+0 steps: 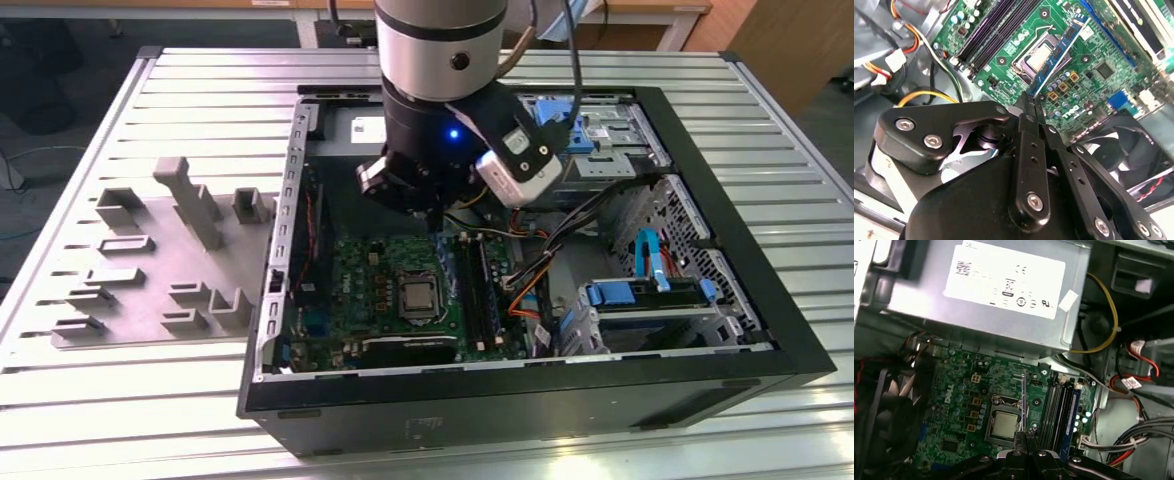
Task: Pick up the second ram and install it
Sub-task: 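Insert the second ram into the second slot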
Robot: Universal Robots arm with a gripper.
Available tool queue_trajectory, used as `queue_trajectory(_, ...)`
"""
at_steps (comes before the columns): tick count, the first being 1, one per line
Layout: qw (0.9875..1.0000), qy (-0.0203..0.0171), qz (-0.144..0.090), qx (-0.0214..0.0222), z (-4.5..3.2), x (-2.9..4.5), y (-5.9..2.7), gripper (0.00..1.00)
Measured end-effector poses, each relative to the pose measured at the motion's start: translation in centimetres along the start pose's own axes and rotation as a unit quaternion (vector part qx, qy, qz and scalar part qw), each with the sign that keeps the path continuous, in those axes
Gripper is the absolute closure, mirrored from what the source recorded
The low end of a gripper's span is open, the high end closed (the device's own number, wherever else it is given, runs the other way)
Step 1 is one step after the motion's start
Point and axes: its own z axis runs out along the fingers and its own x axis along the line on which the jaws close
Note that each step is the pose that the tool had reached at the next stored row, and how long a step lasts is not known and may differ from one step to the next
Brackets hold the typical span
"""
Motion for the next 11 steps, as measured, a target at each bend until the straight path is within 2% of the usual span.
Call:
queue_trajectory(4,0.9994,-0.0017,0.036,0.0018,0.17,0.01,-0.01,0.89)
queue_trajectory(7,0.9980,-0.0031,0.063,0.0031,0.28,0.01,-0.01,0.89)
queue_trajectory(8,0.9976,-0.0033,0.069,0.0035,0.28,0.01,-0.02,0.89)
queue_trajectory(11,0.9975,-0.0034,0.070,0.0035,0.29,0.02,-0.02,0.89)
